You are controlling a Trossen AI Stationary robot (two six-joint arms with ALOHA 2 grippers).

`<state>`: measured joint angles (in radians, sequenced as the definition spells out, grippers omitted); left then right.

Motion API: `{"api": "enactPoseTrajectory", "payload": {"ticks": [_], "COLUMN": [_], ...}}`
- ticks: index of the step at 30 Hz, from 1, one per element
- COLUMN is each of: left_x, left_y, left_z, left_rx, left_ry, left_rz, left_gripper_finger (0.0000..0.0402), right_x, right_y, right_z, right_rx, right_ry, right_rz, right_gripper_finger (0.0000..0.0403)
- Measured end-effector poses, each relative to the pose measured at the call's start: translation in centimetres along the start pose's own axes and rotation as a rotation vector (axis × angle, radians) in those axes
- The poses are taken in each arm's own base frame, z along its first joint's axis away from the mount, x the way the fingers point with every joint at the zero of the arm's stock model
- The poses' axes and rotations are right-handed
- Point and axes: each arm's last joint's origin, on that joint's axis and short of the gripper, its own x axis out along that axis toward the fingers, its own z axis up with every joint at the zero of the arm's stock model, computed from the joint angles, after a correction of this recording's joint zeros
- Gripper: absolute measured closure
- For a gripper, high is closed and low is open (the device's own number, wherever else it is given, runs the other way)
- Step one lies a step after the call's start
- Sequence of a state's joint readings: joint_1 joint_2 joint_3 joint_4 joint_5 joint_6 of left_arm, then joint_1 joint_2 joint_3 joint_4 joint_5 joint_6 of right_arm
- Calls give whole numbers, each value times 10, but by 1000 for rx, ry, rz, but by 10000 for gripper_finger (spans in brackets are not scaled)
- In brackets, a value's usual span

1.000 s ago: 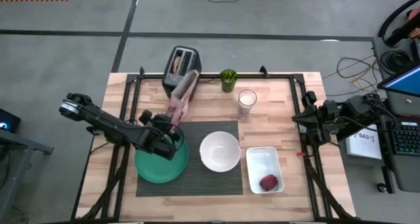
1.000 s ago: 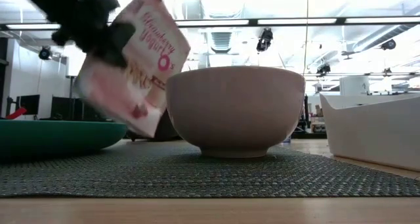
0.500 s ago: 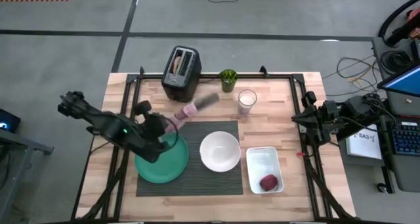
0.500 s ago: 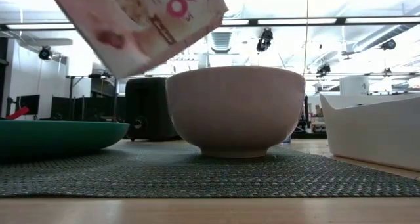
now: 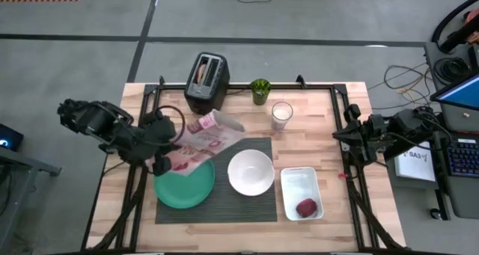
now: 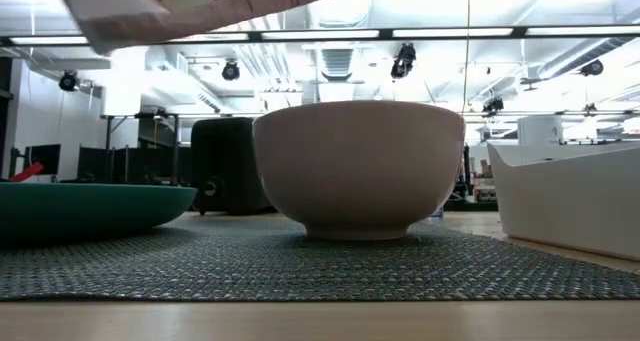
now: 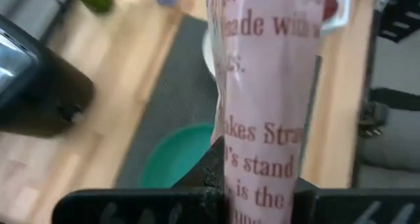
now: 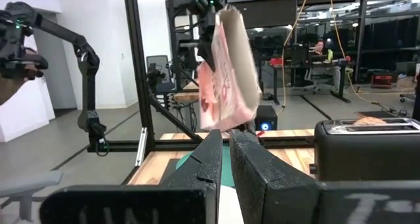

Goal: Arrange a breakfast setting
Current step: Pour the cereal into the white bowl

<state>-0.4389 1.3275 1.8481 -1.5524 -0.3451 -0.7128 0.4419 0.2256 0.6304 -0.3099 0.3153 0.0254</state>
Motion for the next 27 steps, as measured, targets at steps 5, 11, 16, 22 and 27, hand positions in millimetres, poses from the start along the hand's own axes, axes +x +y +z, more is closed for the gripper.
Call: {"api": "enactPoseTrajectory", "payload": {"ticks": [5, 11, 16, 22, 27], "left_x": [24, 50, 66, 75, 84], "left_y": [-4, -11, -11, -8, -8], "left_z": [5, 17, 32, 54, 72], "left_rx": [-34, -19, -12, 9, 34], "left_ry": [147, 288, 347, 371, 364], "left_rz": [-43, -112, -158, -217, -271], "left_gripper_finger": [401, 401, 401, 401, 401], "right_x": [0, 0, 0, 0, 0], "right_y": [0, 0, 0, 0, 0], "right_z": [0, 0, 0, 0, 0], "right_rx": [0, -1, -2, -2, -1], "right_ry": [0, 0, 0, 1, 2], "right_rz": [0, 0, 0, 1, 1], "right_gripper_finger": [380, 380, 380, 380, 380]}}
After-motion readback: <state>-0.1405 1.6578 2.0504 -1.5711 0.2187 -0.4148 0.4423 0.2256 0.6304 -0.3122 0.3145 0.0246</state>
